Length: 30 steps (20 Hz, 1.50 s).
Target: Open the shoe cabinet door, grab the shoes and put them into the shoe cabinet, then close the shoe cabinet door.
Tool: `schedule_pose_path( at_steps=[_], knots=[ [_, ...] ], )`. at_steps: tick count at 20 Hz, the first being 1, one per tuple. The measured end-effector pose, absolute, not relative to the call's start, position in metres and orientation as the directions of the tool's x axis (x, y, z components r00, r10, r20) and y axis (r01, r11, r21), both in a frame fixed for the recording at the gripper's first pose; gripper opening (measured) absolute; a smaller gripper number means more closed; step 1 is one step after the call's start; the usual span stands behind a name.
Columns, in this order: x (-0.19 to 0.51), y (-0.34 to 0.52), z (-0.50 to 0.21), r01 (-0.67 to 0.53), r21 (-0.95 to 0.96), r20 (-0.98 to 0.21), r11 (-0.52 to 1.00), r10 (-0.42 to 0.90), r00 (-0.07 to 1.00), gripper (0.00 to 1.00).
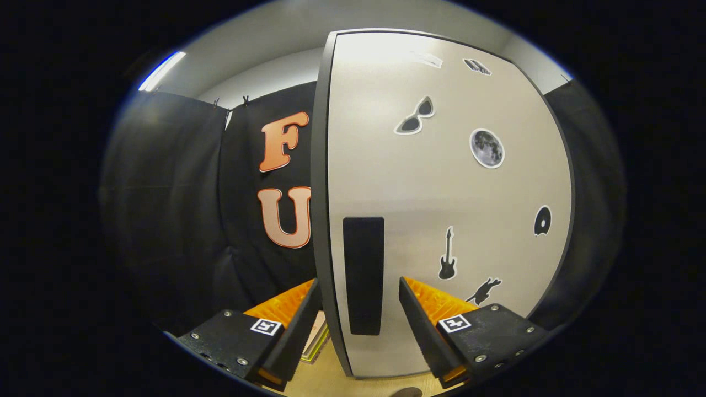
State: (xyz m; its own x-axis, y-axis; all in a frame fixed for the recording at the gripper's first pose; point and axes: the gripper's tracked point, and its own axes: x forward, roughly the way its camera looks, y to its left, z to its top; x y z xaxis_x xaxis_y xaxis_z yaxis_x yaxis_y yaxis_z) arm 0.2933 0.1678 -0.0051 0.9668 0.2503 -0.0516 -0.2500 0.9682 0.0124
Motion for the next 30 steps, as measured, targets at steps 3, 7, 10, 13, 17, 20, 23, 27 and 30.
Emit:
schedule_pose_path(
  at_steps=[3, 7, 10, 13, 17, 20, 23, 27, 30],
  knots=[
    [0.301, 0.164, -0.01, -0.22, -0.015, -0.054, 0.975, 0.219, 0.974, 0.63],
    [0.299, 0.164, -0.01, -0.223, 0.008, -0.056, 0.975, 0.223, 0.973, 0.34],
    [0.293, 0.163, -0.01, -0.219, 0.022, -0.071, 0.976, 0.22, 0.973, 0.31],
    [0.278, 0.16, -0.008, -0.212, 0.029, -0.082, 0.977, 0.214, 0.973, 0.28],
    [0.231, 0.13, -0.01, -0.192, 0.04, -0.088, 0.981, 0.195, 0.977, 0.25],
    [0.196, 0.107, -0.01, -0.167, 0.045, -0.1, 0.985, 0.171, 0.98, 0.22],
    [0.167, 0.081, -0.008, -0.129, 0.046, -0.105, 0.991, 0.133, 0.986, 0.22],
    [0.138, 0.048, -0.008, -0.073, 0.056, -0.118, 0.996, 0.079, 0.99, 0.22],
    [0.11, 0.021, -0.007, -0.024, 0.043, -0.116, 0.999, 0.029, 0.993, 0.21]
  ],
)
